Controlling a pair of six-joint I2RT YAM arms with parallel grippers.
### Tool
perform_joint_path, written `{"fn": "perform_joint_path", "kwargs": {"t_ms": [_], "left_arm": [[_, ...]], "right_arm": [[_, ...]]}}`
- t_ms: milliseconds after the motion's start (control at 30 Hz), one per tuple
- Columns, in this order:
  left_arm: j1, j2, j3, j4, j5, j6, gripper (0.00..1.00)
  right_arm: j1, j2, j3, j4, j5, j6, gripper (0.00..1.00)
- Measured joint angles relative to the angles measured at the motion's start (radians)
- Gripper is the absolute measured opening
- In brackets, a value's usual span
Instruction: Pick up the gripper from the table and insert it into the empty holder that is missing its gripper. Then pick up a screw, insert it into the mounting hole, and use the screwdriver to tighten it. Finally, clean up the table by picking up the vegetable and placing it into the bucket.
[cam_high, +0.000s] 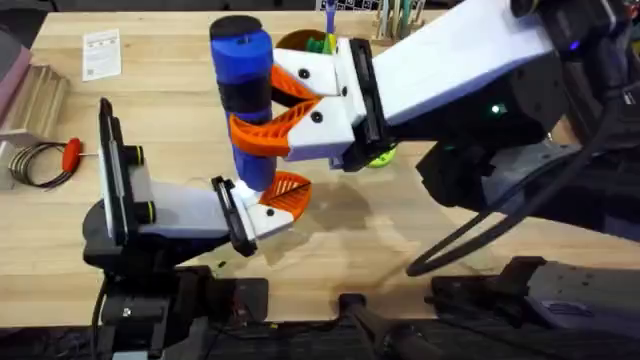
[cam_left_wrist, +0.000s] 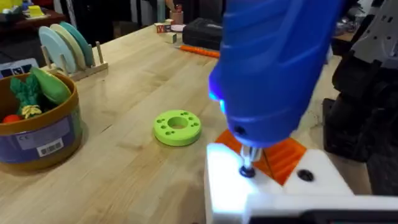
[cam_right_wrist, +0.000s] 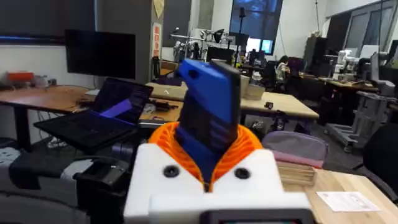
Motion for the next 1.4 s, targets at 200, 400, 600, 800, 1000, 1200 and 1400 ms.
{"fn": "perform_joint_path", "kwargs": {"t_ms": [200, 400, 600, 800, 1000, 1200, 1400], "left_arm": [[0.0, 0.0, 0.0, 0.0, 0.0, 0.0, 0.009], [0.0, 0.0, 0.0, 0.0, 0.0, 0.0, 0.009], [0.0, 0.0, 0.0, 0.0, 0.0, 0.0, 0.009], [0.0, 0.0, 0.0, 0.0, 0.0, 0.0, 0.009], [0.0, 0.0, 0.0, 0.0, 0.0, 0.0, 0.009], [0.0, 0.0, 0.0, 0.0, 0.0, 0.0, 0.009], [0.0, 0.0, 0.0, 0.0, 0.0, 0.0, 0.009]], "right_arm": [[0.0, 0.0, 0.002, 0.0, -0.001, 0.0, 0.023], [0.0, 0.006, 0.121, -0.054, -0.015, 0.009, 0.023], [-0.004, -0.005, 0.368, -0.381, -0.043, -0.032, 0.023], [-0.022, -0.025, 0.564, -0.827, -0.063, -0.14, 0.023], [-0.112, -0.026, 0.743, -1.462, 0.066, -0.289, 0.023], [-0.198, -0.025, 0.886, -1.949, 0.348, -0.456, 0.023], [-0.297, -0.025, 0.936, -2.177, 0.538, -0.7, 0.022]]}}
